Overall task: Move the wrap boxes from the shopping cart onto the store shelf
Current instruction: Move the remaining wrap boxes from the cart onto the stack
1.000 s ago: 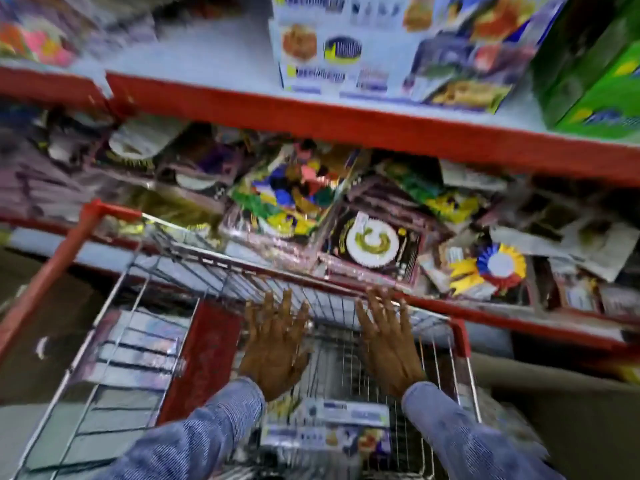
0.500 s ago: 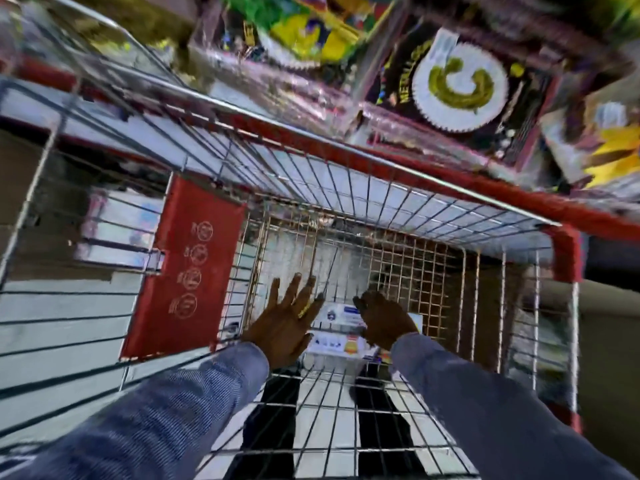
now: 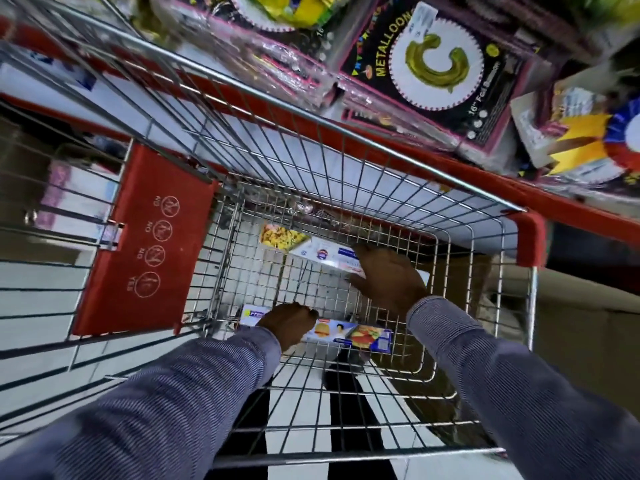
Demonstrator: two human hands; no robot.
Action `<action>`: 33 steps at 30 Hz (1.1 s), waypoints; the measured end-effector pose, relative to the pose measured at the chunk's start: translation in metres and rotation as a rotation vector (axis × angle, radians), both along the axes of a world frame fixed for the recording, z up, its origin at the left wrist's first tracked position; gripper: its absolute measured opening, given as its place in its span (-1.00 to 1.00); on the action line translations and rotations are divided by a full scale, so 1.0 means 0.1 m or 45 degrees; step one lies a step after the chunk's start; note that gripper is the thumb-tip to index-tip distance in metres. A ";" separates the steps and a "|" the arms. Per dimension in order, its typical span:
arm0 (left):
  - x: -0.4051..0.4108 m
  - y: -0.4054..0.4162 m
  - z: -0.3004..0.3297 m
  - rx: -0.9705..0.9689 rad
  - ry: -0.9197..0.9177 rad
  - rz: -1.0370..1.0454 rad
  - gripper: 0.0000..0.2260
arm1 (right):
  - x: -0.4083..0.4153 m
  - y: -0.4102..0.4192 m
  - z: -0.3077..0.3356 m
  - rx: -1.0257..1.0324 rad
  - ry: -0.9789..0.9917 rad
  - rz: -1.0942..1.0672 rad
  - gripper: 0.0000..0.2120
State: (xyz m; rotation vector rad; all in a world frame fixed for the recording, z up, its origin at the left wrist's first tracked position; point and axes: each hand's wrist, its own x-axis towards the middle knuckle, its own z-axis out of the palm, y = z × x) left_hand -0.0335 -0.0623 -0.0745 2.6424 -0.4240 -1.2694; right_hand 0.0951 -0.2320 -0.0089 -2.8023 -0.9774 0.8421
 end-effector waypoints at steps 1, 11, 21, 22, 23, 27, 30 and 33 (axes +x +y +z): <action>0.02 0.01 0.04 0.004 0.003 0.022 -0.67 | 0.01 0.00 0.10 0.029 -0.006 -0.005 -0.43; 0.53 0.55 2.10 -0.085 -0.345 0.198 -0.37 | 0.56 0.22 2.27 0.420 -0.241 -0.039 -0.51; 1.27 0.70 4.90 0.034 -1.183 0.241 -0.39 | 1.21 0.40 4.86 0.610 -0.519 0.126 -0.62; 1.33 0.69 5.06 0.041 -1.222 0.257 -0.38 | 1.26 0.40 5.00 0.608 -0.551 0.108 -0.62; 1.43 0.69 5.30 0.027 -1.259 0.265 -0.39 | 1.32 0.39 5.21 0.617 -0.586 0.100 -0.65; 1.78 0.67 5.82 -0.038 -1.318 0.307 -0.44 | 1.57 0.33 5.68 0.649 -0.586 0.060 -0.74; 2.04 0.63 6.06 -0.030 -1.352 0.303 -0.39 | 1.84 0.28 5.85 0.643 -0.622 0.042 -0.75; 2.31 0.59 6.24 -0.075 -1.335 0.295 -0.43 | 2.19 0.27 5.94 0.615 -0.602 -0.029 -0.72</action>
